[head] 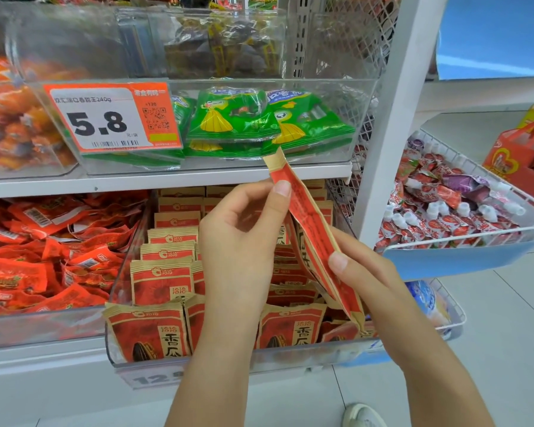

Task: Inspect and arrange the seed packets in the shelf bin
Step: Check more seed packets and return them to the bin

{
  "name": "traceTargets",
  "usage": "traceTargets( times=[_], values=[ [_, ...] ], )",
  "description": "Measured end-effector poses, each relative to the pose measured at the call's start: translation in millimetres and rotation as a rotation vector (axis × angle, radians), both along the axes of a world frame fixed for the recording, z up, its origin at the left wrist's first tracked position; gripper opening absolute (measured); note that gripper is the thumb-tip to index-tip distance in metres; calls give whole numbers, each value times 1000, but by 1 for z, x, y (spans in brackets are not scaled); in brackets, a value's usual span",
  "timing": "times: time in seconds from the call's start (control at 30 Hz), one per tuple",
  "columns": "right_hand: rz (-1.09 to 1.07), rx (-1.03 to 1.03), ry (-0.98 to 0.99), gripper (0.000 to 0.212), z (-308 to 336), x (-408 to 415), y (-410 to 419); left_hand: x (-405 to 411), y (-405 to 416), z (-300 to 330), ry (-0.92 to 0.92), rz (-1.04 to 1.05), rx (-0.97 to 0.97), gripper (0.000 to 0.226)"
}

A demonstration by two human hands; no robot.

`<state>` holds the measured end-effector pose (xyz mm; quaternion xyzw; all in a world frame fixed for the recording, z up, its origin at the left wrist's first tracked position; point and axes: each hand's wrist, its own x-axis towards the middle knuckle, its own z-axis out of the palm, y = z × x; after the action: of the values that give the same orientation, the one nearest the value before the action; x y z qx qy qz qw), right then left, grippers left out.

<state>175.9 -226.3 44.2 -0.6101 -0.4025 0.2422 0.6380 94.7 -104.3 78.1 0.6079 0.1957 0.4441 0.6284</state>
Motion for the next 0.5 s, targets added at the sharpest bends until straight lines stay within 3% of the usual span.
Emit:
traceTargets(
  times=[0.23, 0.4, 0.5],
  values=[
    [-192, 99, 45, 65, 1, 1, 0, -1, -11, -1, 96, -190, 123, 30],
    [-375, 168, 151, 72, 1, 5, 0, -5, -12, -11, 229, -402, 171, 17],
    [-456, 184, 180, 60, 1, 8, -2, -7, -15, -17, 322, -481, 165, 24]
  ],
)
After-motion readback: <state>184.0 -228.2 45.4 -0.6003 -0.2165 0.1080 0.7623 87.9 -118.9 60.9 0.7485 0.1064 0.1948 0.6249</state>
